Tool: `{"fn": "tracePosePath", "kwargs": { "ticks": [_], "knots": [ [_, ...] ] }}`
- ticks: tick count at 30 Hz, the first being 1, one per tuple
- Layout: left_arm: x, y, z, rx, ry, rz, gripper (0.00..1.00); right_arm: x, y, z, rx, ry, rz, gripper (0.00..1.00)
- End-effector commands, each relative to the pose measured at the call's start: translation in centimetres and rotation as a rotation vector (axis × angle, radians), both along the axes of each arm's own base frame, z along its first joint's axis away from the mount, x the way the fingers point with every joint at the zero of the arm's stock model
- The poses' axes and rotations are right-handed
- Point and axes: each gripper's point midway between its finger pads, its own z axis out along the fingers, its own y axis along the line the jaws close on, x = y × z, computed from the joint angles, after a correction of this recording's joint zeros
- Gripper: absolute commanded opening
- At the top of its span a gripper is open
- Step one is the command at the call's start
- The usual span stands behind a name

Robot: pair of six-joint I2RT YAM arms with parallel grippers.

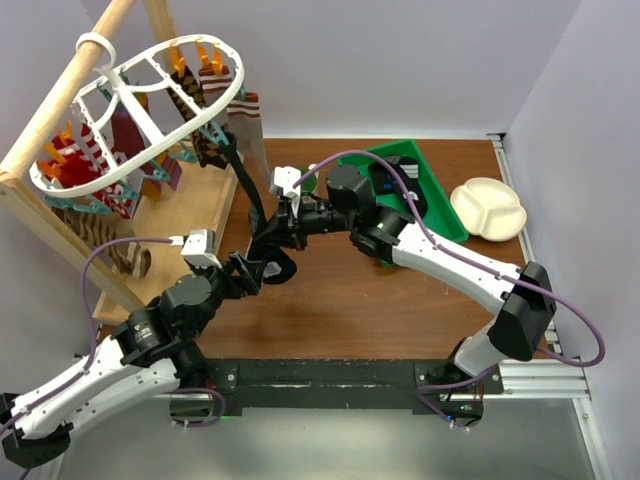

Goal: Remove the socks clipped to the hanger
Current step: Remove the sock from the hanger.

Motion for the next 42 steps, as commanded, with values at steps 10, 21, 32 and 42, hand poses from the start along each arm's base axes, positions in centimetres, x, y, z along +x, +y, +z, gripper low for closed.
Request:
{"fn": "tracePosePath", "kwargs": {
  "ticks": [10, 21, 32, 42],
  "knots": [
    [0.3, 0.1, 7.0, -0.084, -0.204, -0.03, 0.8, -2.3, -0.4, -0.4, -0.016, 0.026, 0.195, 0.0],
    [1.8, 1.5, 13.5, -0.223, -0.427, 0.1, 0.87, -2.4, -0.1, -0.5, -0.017, 0.041, 0.223, 0.0],
    [1.3, 2.7, 13.6, -0.14, -0.401, 0.105, 0.89, -2.4, -0.2, -0.6, -0.031, 0.038, 0.226, 0.0],
    [-0.6, 2.5, 10.6, -0.063, -0.251, 0.0, 0.89, -1.4, 0.0, -1.1, -0.042, 0.036, 0.197, 0.0]
  ]
}}
